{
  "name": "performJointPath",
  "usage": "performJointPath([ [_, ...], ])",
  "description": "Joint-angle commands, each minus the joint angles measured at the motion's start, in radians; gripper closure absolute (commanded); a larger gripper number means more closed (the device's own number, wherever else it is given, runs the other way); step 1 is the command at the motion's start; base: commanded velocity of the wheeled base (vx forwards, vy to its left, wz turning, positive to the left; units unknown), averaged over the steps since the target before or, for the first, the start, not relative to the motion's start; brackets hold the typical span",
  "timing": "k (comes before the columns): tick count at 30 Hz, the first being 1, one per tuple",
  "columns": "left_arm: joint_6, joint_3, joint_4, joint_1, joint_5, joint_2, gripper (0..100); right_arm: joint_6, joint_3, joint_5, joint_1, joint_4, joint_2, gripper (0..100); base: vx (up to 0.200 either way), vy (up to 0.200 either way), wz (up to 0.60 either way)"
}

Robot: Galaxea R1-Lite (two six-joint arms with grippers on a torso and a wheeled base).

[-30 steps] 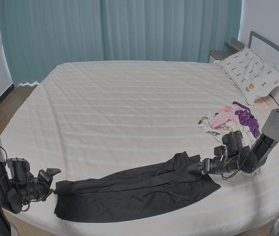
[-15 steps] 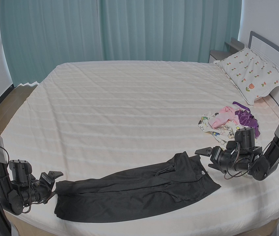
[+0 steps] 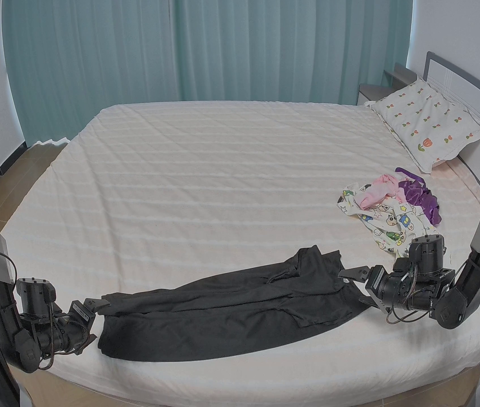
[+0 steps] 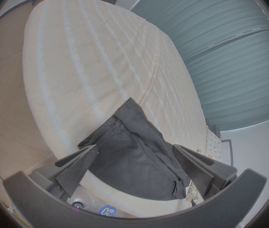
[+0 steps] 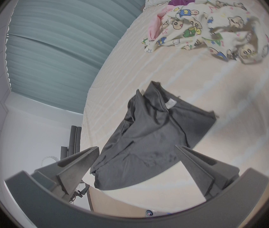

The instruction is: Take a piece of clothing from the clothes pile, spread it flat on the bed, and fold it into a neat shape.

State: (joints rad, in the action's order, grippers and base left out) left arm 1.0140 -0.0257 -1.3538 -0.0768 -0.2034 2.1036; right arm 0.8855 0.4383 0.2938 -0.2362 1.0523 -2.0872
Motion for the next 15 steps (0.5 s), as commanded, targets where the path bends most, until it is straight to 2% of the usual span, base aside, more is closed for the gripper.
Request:
performJointPath([
  [1,0.000,0.003,-0.001,0.000,-0.001,-0.001,0,0.001,-0.007,-0.001,0.000,0.002,-0.005,0,-0.200,0.000,0.00],
  [7,-0.002,0.006,-0.001,0.000,-0.001,-0.007,0,0.000,-0.010,-0.004,0.000,0.002,0.003,0,-0.200,0.000,0.00],
  [15,-0.002,0.009,-0.004,0.000,0.001,-0.010,0,0.010,-0.023,-0.005,0.001,0.058,-0.002,0,0.000,0.000,0.00],
])
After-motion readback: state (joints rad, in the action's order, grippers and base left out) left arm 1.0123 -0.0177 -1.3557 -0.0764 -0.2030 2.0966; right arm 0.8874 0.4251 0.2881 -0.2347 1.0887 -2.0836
